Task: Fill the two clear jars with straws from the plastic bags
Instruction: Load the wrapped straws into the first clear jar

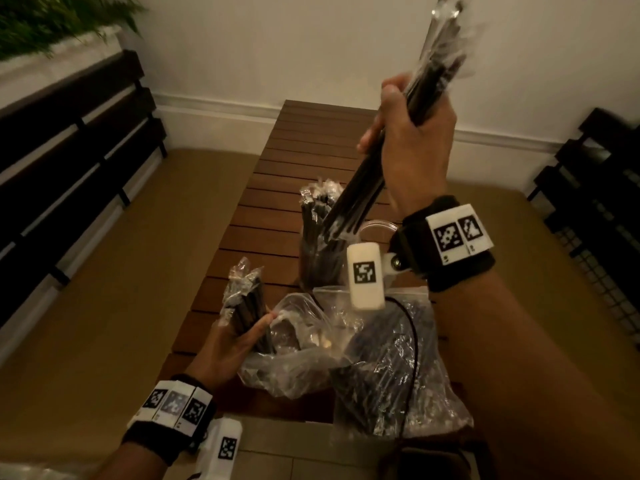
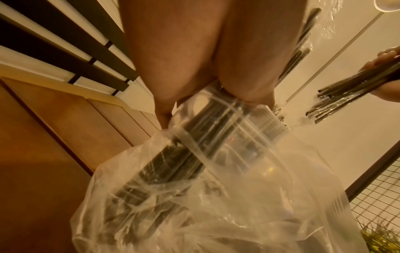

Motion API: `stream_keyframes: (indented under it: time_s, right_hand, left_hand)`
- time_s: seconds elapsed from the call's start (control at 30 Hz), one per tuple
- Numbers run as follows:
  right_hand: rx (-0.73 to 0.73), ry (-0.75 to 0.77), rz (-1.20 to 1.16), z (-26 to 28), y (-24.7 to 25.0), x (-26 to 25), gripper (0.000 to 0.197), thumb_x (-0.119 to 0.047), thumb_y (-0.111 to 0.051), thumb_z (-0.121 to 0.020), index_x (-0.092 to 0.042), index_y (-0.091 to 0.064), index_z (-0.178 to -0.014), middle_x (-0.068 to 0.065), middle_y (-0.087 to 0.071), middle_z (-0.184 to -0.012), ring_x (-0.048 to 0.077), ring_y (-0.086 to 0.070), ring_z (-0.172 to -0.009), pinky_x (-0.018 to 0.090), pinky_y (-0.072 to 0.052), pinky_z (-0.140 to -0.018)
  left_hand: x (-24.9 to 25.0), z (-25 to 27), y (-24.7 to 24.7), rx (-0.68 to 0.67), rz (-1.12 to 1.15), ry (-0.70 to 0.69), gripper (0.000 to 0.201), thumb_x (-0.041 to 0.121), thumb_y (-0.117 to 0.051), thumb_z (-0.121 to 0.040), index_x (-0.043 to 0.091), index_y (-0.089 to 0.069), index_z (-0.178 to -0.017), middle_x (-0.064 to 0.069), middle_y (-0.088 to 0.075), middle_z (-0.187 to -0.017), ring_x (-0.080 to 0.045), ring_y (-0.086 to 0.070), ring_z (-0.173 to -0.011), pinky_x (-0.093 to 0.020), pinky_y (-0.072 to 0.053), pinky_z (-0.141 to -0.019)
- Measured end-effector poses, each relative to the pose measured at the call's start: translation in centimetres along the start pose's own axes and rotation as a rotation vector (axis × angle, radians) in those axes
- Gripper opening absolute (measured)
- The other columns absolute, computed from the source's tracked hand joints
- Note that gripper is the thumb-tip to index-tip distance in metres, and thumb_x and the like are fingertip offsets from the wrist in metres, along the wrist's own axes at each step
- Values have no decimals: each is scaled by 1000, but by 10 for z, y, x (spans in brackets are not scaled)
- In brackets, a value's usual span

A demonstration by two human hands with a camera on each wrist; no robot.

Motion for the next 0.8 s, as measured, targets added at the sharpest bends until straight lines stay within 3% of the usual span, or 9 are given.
stream_keyframes:
  time_s: [0.13,0.27,0.43,0.57,0.7,0.8]
  right_hand:
    - [80,144,40,-22,-4,-11,5,-8,-54,-99,-5,-52,-95,-2,-51,-61,12,-51,-41,30,-49,-44]
    - [128,198,55,-33,-7,-12,8,-11,-56,-99,-12,-52,-91,-3,-54,-64,15,-52,-44,28,-47,-46]
    - [108,124,103,-40,-10,20,16,-12,-56,-98,-21,-51,-86,-6,-54,-65,16,-53,-47,28,-47,-48]
    - [54,24,130,-31,-10,60,7,-12,-56,-100,-16,-52,-95,-1,-55,-69,10,-54,-50,24,-49,-49]
    - [29,54,107,-29,-12,62,5,-11,-56,-100,-11,-51,-101,1,-56,-73,9,-55,-52,23,-49,-50]
    - [35,121,94,-29,-11,47,6,-11,-55,-100,-13,-51,-97,-1,-54,-70,9,-55,-52,23,-49,-51]
  left_hand:
    - [-2,3,1,-9,34,9,47,52,-63,-72,18,-71,-103,15,-73,-99,0,-68,-96,-15,-54,-75]
    - [-6,6,4,20,81,25,55,59,-66,-74,15,-70,-107,15,-73,-100,-1,-68,-97,-13,-54,-75]
    - [-11,7,0,30,118,109,54,57,-69,-69,17,-74,-104,13,-75,-100,-5,-67,-103,-17,-56,-82]
    - [-10,5,2,20,72,49,70,77,-69,-59,21,-74,-101,5,-74,-103,-9,-69,-102,-30,-56,-87]
    - [-6,5,2,21,68,29,64,79,-68,-58,29,-74,-98,8,-72,-103,-8,-68,-101,-27,-57,-85]
    - [-4,4,2,18,47,22,51,68,-68,-64,29,-74,-97,10,-72,-101,-8,-68,-99,-28,-57,-86]
Point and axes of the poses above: each hand's wrist, its own z-axis away from the middle knuckle, its own y-axis out of the back of the hand, x = y × z, the point moved 9 cm from there along -z, towards the middle knuckle
